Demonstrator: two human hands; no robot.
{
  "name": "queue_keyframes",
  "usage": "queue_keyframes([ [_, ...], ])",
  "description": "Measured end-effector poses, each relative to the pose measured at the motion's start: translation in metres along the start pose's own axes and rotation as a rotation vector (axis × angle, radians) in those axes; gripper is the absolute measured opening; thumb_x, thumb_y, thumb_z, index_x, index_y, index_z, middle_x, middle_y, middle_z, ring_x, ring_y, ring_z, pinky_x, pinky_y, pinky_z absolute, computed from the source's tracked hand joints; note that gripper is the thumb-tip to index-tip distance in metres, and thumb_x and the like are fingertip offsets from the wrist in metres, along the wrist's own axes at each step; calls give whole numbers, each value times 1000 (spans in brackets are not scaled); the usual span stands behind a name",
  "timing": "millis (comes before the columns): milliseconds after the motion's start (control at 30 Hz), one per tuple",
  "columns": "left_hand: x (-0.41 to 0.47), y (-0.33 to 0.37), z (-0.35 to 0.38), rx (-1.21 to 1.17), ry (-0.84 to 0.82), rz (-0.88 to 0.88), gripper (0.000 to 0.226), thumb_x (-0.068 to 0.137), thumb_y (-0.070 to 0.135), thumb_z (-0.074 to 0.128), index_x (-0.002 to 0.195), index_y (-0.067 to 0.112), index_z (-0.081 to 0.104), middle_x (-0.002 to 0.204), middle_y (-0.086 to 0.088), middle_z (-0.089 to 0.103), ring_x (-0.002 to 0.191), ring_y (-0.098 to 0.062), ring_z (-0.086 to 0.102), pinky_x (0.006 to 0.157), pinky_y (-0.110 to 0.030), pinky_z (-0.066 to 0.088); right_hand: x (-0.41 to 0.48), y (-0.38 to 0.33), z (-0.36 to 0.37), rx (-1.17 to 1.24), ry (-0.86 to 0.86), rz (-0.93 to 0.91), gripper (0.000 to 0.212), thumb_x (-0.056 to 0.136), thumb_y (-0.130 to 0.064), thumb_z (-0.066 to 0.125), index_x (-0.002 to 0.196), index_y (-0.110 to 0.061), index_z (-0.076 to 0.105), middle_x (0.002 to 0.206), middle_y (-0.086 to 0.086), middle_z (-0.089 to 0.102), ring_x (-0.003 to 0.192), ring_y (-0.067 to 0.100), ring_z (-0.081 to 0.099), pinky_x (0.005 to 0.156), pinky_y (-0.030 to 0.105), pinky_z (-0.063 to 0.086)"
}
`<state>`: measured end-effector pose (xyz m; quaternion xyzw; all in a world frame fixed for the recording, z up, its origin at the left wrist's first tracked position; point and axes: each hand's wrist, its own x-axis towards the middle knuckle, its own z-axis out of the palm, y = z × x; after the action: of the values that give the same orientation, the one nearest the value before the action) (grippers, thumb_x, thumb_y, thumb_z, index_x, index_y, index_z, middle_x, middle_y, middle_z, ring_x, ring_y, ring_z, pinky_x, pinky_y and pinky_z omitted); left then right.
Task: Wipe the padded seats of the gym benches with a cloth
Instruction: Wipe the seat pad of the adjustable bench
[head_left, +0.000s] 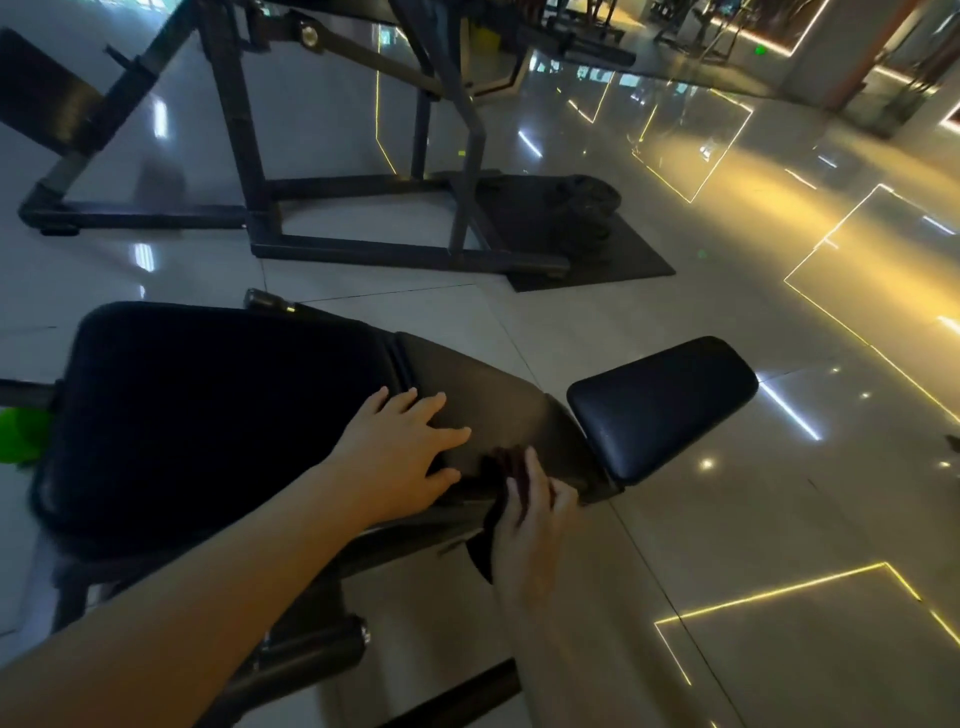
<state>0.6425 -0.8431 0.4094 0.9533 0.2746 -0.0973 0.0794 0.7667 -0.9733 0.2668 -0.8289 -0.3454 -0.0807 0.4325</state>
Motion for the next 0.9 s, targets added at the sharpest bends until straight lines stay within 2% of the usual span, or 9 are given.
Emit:
queue_keyframes([
  [100,25,17,13,87,-27,-1,61,96,66,32,151,46,16,165,-1,4,151,-27,-2,122,-45,-3,30,54,-14,39,-94,617,47,101,-28,52,146,-21,44,136,16,42,124,34,48,100,45,44],
  [167,31,17,20,108,17,-8,61,93,71,30,149,50,19,164,3,5,151,-24,-3,120,-41,-5,45,74,-21,95,-131,734,48,102,-31,49,149,-22,40,142,15,40,127,33,47,100,46,43],
  [233,33,14,25,111,43,-8,60,91,75,27,146,54,20,164,7,5,151,-20,-4,118,-37,-9,52,79,-24,157,-189,691,50,101,-36,50,149,-27,38,143,9,40,126,29,48,100,45,46],
  [367,35,12,35,128,75,-3,75,68,90,-4,136,64,16,162,11,10,150,-17,0,114,-37,-9,48,65,-15,234,-290,575,42,100,-32,55,140,-26,49,135,1,46,121,14,46,94,23,34],
  [433,38,9,39,154,88,5,74,69,89,-12,130,66,22,158,11,21,148,-18,11,116,-40,3,41,53,-7,260,-243,550,34,99,-30,56,133,-30,55,132,-3,47,107,1,43,84,9,32],
  [567,38,12,33,224,-41,-20,55,84,80,4,127,64,34,148,8,43,138,-22,37,109,-46,28,5,23,2,279,-197,383,28,96,-32,60,124,-37,57,119,-15,44,98,-15,46,75,-3,35],
  [667,42,11,36,155,-26,9,67,62,83,-24,122,78,7,153,22,-7,144,-11,-11,116,-38,-6,-9,15,8,335,-129,207,23,90,-37,63,113,-41,63,112,-15,51,99,-11,53,76,-3,38],
  [700,42,12,36,130,-31,14,73,54,80,-32,118,80,3,150,24,-14,140,-8,-19,114,-34,-12,-7,19,11,350,-115,167,23,88,-37,63,111,-41,63,112,-15,52,97,-8,55,76,-2,38],
  [900,41,22,21,169,-62,39,80,51,71,-26,127,71,-1,159,19,-8,147,-11,-16,111,-33,-15,7,35,19,408,-7,-68,17,91,-37,57,106,-43,49,111,-22,43,99,-9,53,79,1,41],
])
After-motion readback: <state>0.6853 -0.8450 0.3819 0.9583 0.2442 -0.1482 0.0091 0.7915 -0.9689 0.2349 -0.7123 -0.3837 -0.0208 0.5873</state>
